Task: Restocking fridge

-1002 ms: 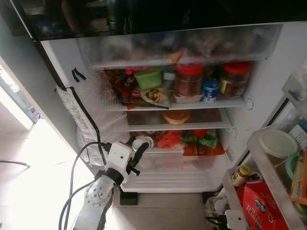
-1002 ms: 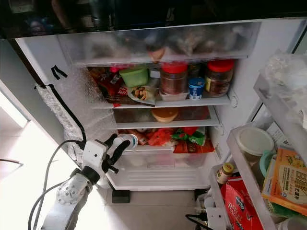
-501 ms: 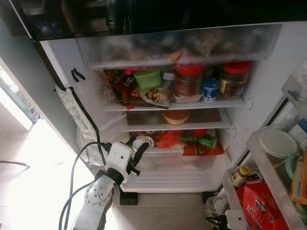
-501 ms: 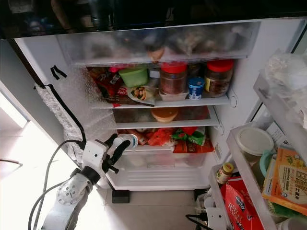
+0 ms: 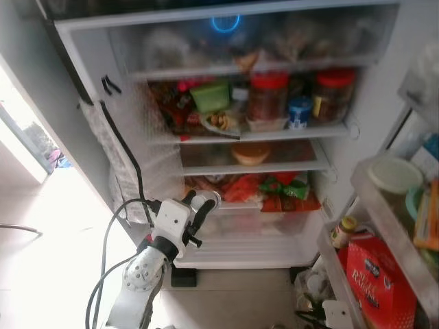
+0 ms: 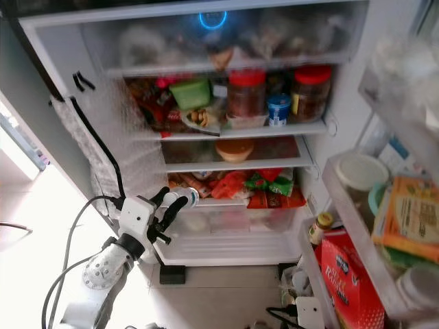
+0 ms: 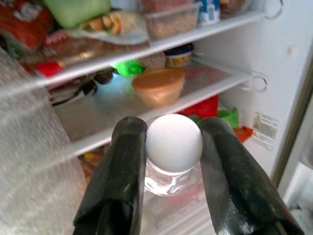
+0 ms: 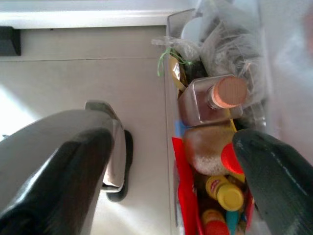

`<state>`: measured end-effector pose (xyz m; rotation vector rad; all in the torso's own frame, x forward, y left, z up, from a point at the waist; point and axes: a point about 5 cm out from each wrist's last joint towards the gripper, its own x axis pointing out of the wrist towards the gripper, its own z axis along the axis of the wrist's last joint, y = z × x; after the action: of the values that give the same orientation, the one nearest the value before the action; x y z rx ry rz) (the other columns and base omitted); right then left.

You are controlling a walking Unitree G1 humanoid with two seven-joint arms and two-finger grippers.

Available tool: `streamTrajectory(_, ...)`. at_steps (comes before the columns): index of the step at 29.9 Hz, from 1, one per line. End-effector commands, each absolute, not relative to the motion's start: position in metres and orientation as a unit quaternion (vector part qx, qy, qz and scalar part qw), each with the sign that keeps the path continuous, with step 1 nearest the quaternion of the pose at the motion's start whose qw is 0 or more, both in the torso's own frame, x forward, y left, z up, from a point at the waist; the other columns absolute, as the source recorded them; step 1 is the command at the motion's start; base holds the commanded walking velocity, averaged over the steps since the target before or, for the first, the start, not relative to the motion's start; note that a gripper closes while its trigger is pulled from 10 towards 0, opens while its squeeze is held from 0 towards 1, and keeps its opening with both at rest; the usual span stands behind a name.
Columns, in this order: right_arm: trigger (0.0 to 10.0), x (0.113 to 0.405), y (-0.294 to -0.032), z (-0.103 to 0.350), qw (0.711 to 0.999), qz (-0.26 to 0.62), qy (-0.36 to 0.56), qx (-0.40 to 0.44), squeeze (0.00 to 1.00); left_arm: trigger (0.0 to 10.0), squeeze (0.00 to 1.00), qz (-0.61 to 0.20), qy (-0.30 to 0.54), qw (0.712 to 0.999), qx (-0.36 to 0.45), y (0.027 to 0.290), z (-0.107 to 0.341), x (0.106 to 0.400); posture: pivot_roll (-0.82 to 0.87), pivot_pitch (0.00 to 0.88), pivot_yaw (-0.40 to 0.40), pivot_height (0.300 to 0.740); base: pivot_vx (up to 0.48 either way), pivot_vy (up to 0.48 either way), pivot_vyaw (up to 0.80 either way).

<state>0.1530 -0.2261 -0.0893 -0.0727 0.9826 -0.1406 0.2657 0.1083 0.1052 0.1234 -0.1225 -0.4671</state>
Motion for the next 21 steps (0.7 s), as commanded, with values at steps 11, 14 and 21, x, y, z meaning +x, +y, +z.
streamTrajectory(11,10.0,0.1444,-0.2233,-0.0934,0.873,-0.061,0.484,-0.03,0.0,10.0,0.0,-0.226,-0.085,0.968,0.064,0.1077,0.1159,0.2681,-0.07,0.056,0.065,0.64,0.0,0.0,0.0)
streamTrajectory(14,10.0,0.1444,-0.2231,-0.0934,0.873,-0.061,0.483,-0.03,0.0,10.0,0.0,-0.224,-0.089,0.968,0.063,0.1075,0.1175,0.2687,-0.06,0.054,0.065,0.64,0.0,0.0,0.0)
streamTrajectory(21,10.0,0.1444,-0.2226,-0.0935,0.873,-0.06,0.483,-0.028,0.0,10.0,0.0,-0.213,-0.097,0.969,0.073,0.1083,0.1195,0.2711,-0.07,0.045,0.067,0.64,0.0,0.0,0.0)
